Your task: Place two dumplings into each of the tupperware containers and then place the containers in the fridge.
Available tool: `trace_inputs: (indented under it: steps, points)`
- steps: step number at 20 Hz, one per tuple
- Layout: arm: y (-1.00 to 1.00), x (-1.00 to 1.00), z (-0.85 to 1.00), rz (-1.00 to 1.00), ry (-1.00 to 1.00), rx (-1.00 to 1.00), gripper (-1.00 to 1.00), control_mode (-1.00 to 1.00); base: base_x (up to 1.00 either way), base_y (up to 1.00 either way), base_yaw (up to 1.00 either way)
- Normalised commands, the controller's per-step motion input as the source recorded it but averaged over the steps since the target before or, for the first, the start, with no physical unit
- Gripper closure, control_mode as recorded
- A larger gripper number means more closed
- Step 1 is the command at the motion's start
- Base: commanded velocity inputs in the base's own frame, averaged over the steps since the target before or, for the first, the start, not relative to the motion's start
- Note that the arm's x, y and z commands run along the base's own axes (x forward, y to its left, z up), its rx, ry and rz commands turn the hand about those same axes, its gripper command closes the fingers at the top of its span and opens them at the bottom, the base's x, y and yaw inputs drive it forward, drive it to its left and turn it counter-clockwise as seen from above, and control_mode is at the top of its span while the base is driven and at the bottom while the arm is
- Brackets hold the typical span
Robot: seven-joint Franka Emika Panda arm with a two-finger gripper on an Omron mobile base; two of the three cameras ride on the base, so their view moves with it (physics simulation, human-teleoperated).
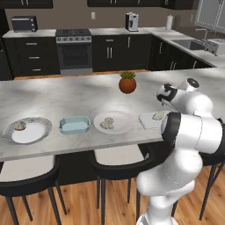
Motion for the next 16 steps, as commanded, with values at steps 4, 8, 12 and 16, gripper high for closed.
trace_inputs:
  steps: [4,8,12,16]
  points:
    - [0.77,-0.74,0.39,0.42,-0.03,0.0,-1.0,-1.0,0.0,0.0,0.0]
    - [0.97,-0.31,0.46,0.45,-0.04,0.0,-1.0,-1.0,0.0,0.0,0.0]
    - [1.0,0.04,0.49,0.41,0.03,0.0,-1.0,-1.0,0.0,0.0,0.0]
    - [0.96,0.27,0.1,0.46,0.22,-0.04,-1.0,-1.0,0.0,0.0,0.0]
